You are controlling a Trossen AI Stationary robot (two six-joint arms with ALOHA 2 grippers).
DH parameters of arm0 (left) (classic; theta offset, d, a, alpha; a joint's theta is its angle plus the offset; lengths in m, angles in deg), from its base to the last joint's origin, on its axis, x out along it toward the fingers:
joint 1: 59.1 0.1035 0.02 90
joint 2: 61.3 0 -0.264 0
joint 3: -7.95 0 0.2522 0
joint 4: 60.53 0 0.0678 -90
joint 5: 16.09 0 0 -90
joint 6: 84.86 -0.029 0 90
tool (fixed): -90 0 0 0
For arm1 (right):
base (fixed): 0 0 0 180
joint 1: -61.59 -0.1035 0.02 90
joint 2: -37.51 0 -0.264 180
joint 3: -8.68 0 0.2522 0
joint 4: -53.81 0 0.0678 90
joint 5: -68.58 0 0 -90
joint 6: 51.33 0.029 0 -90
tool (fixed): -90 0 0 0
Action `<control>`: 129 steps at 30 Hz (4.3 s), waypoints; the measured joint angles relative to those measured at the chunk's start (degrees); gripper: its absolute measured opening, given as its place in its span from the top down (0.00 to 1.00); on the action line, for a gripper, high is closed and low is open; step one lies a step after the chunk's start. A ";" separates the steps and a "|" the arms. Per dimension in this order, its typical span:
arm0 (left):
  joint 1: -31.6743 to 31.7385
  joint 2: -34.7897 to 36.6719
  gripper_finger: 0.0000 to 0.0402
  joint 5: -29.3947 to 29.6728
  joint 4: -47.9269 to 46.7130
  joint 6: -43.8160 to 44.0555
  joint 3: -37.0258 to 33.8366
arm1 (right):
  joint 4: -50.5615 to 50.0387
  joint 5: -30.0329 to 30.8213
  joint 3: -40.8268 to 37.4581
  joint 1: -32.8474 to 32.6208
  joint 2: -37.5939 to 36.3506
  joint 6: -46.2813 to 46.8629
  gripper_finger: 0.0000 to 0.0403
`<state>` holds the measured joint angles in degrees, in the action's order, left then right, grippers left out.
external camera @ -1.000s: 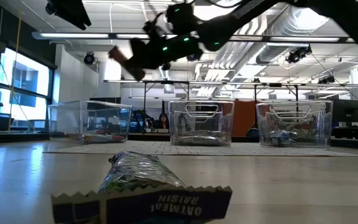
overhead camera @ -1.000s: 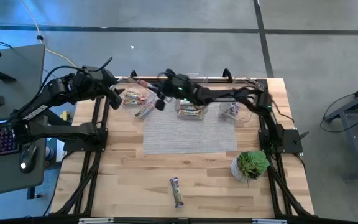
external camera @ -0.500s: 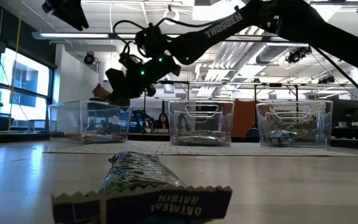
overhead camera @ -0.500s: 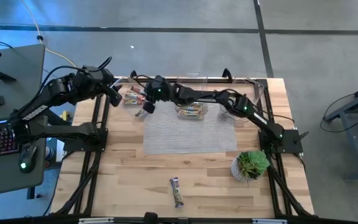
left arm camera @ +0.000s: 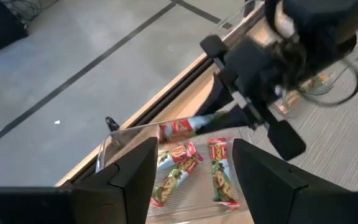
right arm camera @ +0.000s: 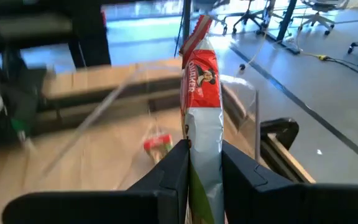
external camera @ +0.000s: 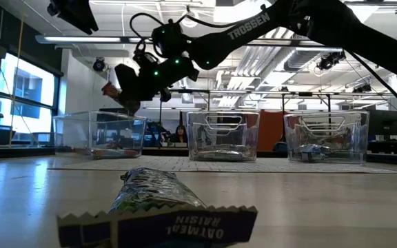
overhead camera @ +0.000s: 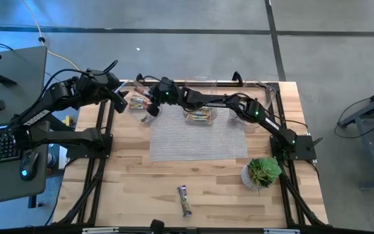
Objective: Pick and place Granola Bars by type
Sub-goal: Put the red granola bar into the left transparent bin, then put the blue granola bar into the right transparent bin
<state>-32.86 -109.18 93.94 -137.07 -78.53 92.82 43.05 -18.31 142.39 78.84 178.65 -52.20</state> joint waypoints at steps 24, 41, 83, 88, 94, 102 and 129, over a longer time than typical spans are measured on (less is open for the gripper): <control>0.00 0.00 0.49 -0.06 -1.66 0.00 0.00 | 2.35 0.74 0.00 -2.27 -0.04 2.38 0.85; 0.00 0.00 0.49 -0.09 -1.66 0.00 0.00 | 9.85 -2.42 -6.92 -1.81 -0.15 5.95 0.71; 0.00 0.02 0.49 -0.09 -1.65 0.00 0.00 | -48.17 -13.59 -8.37 -31.67 -20.12 -15.16 0.69; 0.02 0.02 0.49 -0.07 -1.50 -0.01 0.00 | -45.27 -15.62 -10.45 -33.87 -19.41 -11.17 0.69; 0.00 0.02 0.49 -0.06 -1.07 -0.02 0.00 | -29.79 -22.11 -22.98 -36.29 -19.29 -14.90 0.69; 0.00 0.02 0.49 -0.39 -1.24 -0.02 0.00 | -10.85 -21.90 -35.83 -38.92 -19.43 -21.35 0.69; 0.00 0.02 0.49 -0.50 -1.22 -0.02 0.00 | -14.85 -14.78 -44.13 -33.10 -20.42 -2.22 0.70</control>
<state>-32.86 -109.15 93.44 -138.30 -78.55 92.82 28.20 -33.10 98.26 45.74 158.23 -54.42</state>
